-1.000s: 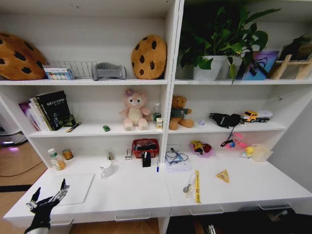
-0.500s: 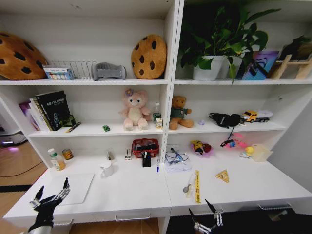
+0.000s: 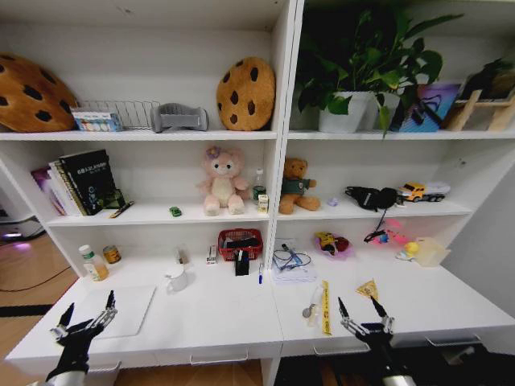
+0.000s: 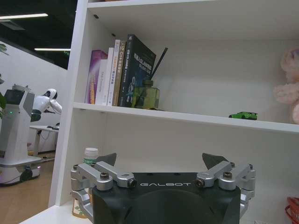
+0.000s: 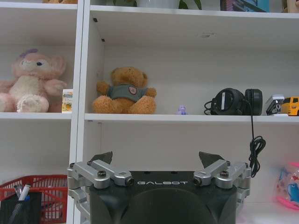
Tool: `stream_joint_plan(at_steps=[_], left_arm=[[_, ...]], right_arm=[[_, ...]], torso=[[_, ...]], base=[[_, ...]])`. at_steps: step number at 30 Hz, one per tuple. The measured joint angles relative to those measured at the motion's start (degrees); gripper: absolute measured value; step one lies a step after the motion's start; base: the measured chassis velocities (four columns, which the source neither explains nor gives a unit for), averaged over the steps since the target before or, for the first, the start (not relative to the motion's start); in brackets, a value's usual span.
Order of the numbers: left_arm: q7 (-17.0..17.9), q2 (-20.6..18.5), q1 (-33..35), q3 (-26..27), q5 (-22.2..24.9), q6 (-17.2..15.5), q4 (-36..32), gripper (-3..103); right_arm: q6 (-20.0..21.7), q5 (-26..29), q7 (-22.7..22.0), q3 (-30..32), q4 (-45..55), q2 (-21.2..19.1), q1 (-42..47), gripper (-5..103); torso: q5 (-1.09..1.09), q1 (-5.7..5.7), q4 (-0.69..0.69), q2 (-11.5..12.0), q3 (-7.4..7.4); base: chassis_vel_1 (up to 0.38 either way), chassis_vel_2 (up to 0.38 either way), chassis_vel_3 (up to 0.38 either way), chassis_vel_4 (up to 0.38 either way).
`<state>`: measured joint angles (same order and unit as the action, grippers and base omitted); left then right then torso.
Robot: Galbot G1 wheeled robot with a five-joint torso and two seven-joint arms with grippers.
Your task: Organize the objects on the table.
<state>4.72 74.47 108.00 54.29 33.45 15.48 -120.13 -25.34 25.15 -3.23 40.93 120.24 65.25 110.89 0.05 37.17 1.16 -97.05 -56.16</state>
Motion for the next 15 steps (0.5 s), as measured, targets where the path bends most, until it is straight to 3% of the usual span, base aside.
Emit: stream_joint_plan(at_steps=[6,15], left_arm=[[-0.02,0.42,0.0,-0.24,-0.2,0.08,0.32,100],[-0.05,0.68,0.06,-0.3,-0.2,0.19,0.75,100]], right_arm=[[2.25,-0.52,-0.58,-0.51,0.69,0.34,-1.41,100],[0.59,-5.07,-0.87,-1.16,-2.9,0.63,-3.05,100]], torso=[[0.0,0.0,0.0,0.0,0.0],[0.01,0.0,0.0,0.0,0.0]], base=[[0.0,0.0,0.0,0.0],[0.0,0.0,0.0,0.0]])
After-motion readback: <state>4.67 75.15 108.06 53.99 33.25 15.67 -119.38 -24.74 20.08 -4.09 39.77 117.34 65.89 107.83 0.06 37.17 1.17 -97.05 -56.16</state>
